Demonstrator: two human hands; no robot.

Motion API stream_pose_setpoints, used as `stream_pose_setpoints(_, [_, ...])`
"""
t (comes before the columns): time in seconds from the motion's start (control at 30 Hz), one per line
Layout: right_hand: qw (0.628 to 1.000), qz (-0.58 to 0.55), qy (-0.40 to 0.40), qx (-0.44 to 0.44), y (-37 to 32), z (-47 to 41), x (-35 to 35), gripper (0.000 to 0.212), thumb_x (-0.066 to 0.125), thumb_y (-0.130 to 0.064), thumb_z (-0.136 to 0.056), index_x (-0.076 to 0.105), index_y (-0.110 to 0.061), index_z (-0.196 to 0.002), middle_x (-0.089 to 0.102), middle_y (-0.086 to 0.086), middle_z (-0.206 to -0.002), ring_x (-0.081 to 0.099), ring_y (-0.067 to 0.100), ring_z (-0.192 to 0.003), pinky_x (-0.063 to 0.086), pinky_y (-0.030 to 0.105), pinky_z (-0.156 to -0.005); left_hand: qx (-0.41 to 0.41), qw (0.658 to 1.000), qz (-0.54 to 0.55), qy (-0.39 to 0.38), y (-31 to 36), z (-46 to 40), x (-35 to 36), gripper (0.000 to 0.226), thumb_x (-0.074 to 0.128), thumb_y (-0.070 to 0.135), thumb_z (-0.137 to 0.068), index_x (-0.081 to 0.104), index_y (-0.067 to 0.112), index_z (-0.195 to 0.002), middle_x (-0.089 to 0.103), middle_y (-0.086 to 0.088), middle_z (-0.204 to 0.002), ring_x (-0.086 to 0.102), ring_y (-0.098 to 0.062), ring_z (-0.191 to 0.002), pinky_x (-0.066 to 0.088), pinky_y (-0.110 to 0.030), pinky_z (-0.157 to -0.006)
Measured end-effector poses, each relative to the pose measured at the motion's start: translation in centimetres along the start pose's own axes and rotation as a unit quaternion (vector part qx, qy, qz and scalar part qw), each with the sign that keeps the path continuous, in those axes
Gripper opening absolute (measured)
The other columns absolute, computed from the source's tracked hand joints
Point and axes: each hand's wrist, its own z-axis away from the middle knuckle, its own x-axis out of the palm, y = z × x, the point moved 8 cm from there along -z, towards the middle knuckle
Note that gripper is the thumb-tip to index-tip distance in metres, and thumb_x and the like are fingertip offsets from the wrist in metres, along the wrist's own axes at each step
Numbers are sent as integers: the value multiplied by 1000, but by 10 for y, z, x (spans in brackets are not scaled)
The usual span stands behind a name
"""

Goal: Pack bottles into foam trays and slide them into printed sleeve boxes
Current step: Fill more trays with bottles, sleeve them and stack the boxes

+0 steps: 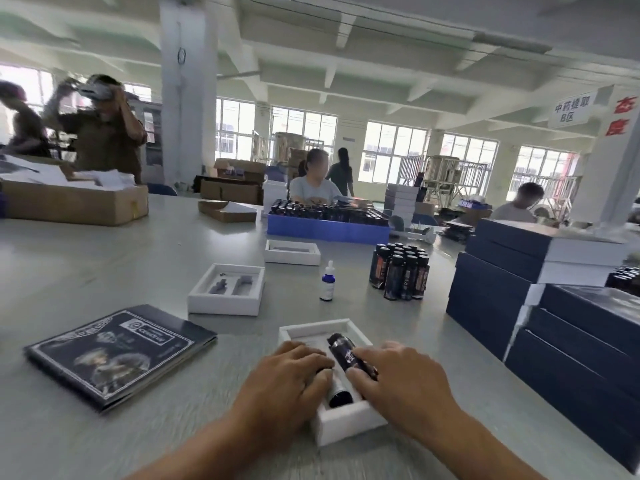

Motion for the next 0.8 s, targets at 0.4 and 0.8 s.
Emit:
stream_pose_setpoints(0.4, [997,-41,-65,23,-1,2,1,39,51,-57,-93,69,-33,-119,54,-5,-118,53,13,-99,48,33,-78,-46,999,-25,-4,-15,1,3,50,29,56,-90,64,38,-122,59,23,-128,40,7,-120,40,-25,-99])
stream_pose_setpoints(0.8, [994,-103,-43,22,15,31,15,45,22,-40,-106,39,-38,-148,41,-8,-148,41,10,-131,39,29,-106,-60,971,-233,-14,37,20,-6,75,3,67,-92,66,30,-111,68,5,-114,56,-19,-107,37,-43,-90])
